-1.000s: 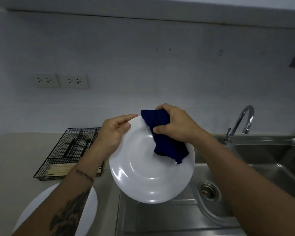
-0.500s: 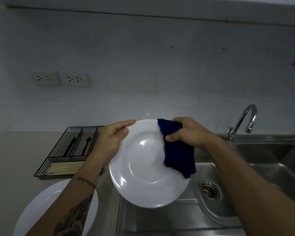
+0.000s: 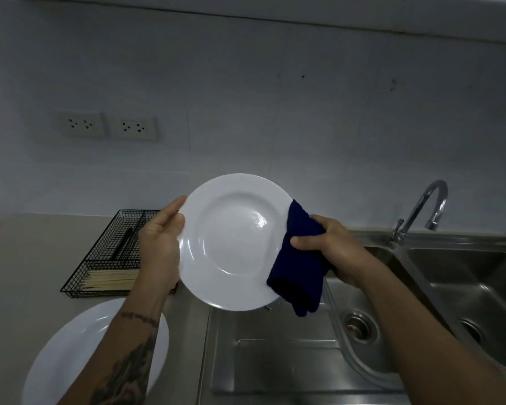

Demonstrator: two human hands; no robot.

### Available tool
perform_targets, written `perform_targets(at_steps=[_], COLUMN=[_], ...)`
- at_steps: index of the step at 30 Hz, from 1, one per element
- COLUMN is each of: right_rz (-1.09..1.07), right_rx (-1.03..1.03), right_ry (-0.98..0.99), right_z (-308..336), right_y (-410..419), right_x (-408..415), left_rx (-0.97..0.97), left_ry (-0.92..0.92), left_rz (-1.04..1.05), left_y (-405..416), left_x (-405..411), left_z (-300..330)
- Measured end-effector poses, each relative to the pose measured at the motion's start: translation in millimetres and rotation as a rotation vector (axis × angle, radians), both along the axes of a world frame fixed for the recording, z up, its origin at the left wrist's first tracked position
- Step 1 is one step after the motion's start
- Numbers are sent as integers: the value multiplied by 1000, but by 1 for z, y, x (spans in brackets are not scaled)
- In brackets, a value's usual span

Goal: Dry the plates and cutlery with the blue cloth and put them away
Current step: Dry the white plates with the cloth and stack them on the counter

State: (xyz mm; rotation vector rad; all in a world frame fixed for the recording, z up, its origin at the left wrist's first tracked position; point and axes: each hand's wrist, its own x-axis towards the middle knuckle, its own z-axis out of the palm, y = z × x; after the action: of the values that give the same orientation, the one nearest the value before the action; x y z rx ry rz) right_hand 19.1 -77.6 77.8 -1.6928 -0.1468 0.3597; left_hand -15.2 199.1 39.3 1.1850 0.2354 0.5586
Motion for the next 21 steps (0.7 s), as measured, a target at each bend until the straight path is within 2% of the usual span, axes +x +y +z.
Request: perform_targets(at_steps=[4,7,10,15,17,21], right_rz=[-60,-92,-135,45,40,-60], right_rx=[-83,-272,-356,-552,-571,-467], right_ry=[-120,-300,-421,-459,-473,-498], right_z=[23,36,34,35,37,31], right_y=[6,5,3,15,19,19], right_x=[12,20,22,15,14,10], left_rx=[-22,78,135,525,593,458], left_ry=[-4,-16,-29,100,107,70], left_rz=[-86,-194,-374,-584,-567,-420], left_y=[-9,-14,-13,-25,-33,-33], left_x=[2,1,1,7,8,6], left_z=[13,18,20,41,39,22])
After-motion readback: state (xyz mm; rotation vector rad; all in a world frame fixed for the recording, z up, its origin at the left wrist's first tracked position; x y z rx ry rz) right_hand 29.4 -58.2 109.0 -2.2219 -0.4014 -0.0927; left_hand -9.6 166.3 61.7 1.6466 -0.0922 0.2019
